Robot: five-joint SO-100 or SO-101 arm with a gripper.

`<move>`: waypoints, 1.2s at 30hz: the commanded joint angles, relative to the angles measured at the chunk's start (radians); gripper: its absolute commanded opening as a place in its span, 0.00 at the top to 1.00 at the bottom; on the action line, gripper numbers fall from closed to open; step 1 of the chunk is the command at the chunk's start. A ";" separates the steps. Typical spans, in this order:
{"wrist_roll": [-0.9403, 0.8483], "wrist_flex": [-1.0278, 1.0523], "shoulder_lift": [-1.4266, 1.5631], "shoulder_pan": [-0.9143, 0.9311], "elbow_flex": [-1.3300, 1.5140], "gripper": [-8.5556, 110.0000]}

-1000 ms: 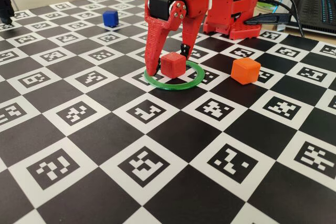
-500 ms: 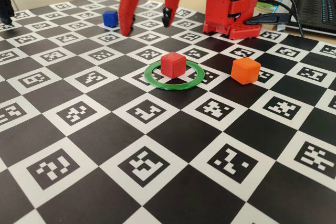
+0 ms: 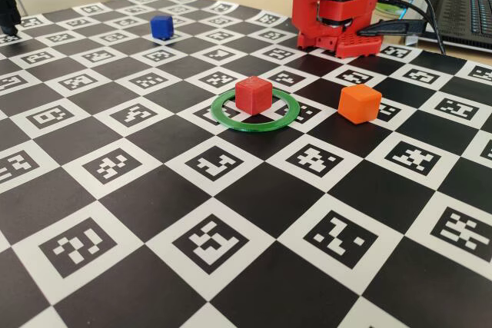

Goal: Grab the red cube then put it in the green circle then put the blue cube on top and finally the orange cube on top

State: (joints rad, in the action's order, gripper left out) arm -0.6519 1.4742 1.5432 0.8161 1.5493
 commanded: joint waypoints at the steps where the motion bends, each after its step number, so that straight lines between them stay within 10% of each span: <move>1: -0.087 0.008 -0.005 0.123 -0.114 0.54; 36: -0.351 -0.302 -0.239 0.339 0.097 0.53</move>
State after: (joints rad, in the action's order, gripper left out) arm -1.0078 1.1980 1.2701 1.1490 1.6490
